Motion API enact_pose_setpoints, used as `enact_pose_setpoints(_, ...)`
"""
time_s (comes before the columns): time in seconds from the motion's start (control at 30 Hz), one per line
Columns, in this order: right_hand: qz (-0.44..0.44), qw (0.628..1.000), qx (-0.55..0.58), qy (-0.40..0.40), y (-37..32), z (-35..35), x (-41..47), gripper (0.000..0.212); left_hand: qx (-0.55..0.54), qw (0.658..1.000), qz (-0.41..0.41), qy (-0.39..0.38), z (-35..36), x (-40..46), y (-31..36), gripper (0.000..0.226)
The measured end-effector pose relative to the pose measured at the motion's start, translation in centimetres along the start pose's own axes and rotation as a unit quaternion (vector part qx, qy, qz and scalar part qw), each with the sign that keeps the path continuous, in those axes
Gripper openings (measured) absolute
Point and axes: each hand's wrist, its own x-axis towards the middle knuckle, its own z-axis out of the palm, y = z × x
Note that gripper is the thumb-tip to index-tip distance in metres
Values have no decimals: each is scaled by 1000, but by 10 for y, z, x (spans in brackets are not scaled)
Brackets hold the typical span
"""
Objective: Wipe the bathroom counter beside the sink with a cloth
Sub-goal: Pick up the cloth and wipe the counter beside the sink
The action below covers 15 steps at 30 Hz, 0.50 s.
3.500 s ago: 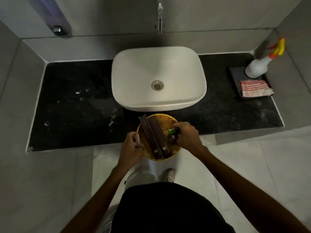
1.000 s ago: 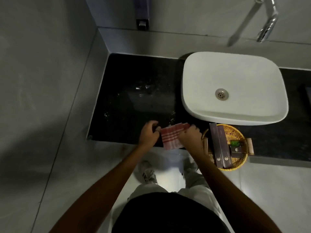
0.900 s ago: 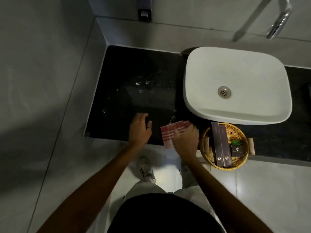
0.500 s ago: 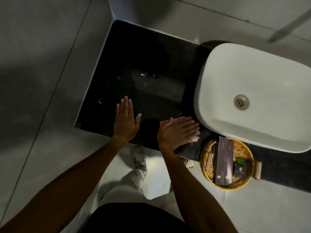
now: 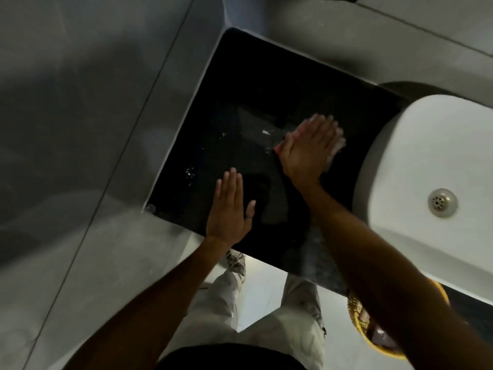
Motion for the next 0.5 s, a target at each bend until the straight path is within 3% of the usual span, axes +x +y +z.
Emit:
enact_pose_setpoints(0.1,-190,981,-38,-12,-21,0,11,83,-1,1000,7,13,4,-3,-2,75)
enact_pose_setpoints(0.27,-441,891,-95,-47,-64,7,5,79,-20,1000,3,19,4,-3,-3,74)
enact_pose_setpoints(0.43,-498,858,-109,-62,-61,-7,5,80,-54,998,6,8,-4,-4,-1,76)
enact_pose_setpoints(0.5,-464,882,-48,-68,-55,-18,3,78,-75,997,6,17,-10,-6,-1,78)
